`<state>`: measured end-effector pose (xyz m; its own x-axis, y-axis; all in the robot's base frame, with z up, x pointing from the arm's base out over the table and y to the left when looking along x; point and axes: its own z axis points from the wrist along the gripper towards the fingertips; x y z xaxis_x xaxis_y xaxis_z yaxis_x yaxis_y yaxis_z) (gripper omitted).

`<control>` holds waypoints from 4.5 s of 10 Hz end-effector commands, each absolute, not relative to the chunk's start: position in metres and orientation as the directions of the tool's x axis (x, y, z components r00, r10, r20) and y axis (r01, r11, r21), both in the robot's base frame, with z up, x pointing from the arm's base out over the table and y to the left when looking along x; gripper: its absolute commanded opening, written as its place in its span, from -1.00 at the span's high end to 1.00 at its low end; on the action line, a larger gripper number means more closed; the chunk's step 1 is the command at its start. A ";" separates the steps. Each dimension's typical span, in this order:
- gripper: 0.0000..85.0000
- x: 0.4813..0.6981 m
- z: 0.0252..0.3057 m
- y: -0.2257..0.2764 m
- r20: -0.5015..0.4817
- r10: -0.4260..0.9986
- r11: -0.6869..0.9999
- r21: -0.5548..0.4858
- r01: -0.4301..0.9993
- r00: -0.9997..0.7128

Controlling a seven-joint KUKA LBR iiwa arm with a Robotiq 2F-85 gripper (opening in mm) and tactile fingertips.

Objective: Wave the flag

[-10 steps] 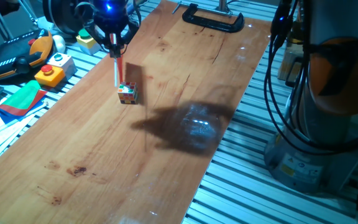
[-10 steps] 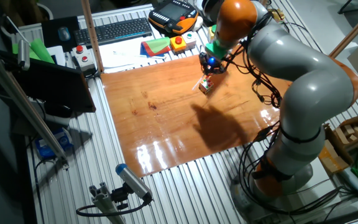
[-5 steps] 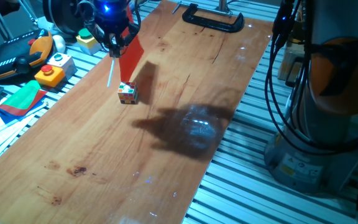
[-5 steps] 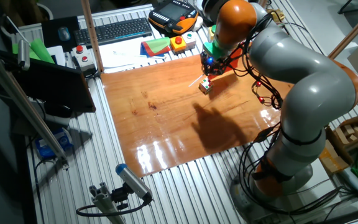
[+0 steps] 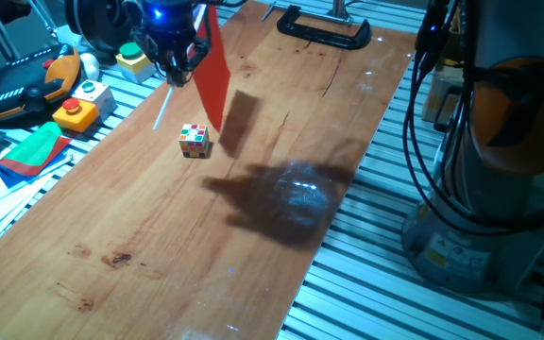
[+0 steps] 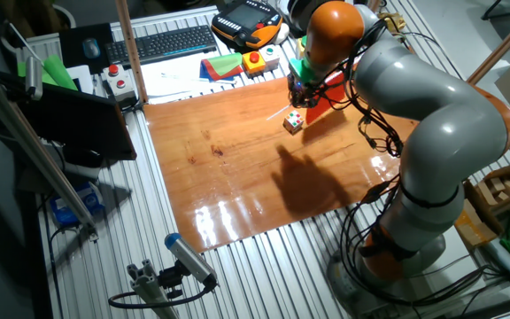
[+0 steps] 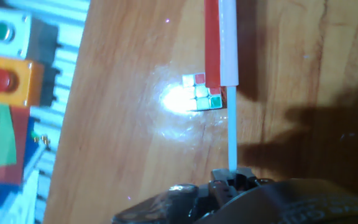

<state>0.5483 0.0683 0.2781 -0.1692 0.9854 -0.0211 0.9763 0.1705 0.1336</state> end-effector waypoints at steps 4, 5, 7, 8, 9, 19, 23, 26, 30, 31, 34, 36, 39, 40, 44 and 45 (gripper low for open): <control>0.98 0.549 0.277 0.065 -0.038 0.777 -0.618 0.145 0.773 0.628; 0.98 0.549 0.277 0.064 -0.039 0.778 -0.616 0.146 0.774 0.627; 0.98 0.549 0.277 0.064 -0.047 0.774 -0.620 0.140 0.772 0.631; 0.98 0.549 0.276 0.063 -0.049 0.771 -0.624 0.140 0.769 0.635; 0.98 0.550 0.276 0.062 -0.050 0.771 -0.624 0.139 0.769 0.635; 0.98 0.545 0.273 0.043 -0.073 0.756 -0.640 0.128 0.757 0.651; 0.98 0.542 0.269 0.042 -0.140 0.839 -0.534 -0.027 0.845 0.526; 0.98 0.542 0.269 0.041 -0.186 0.907 -0.411 -0.198 0.890 0.378; 0.98 0.541 0.265 0.040 -0.185 0.942 -0.322 -0.260 0.910 0.280; 0.98 0.541 0.264 0.039 -0.196 0.957 -0.264 -0.273 0.925 0.215; 0.98 0.540 0.265 0.039 -0.201 0.979 -0.106 -0.302 0.947 0.045; 0.98 0.539 0.265 0.039 -0.173 0.985 -0.033 -0.246 0.969 -0.011; 0.98 0.539 0.265 0.040 -0.131 0.982 0.105 -0.212 0.972 -0.135; 0.98 0.538 0.266 0.040 -0.133 0.969 0.181 -0.201 0.963 -0.210; 0.98 0.533 0.271 0.040 -0.101 0.771 0.603 -0.199 0.773 -0.628; 0.98 0.532 0.272 0.040 -0.083 0.694 0.692 -0.200 0.694 -0.716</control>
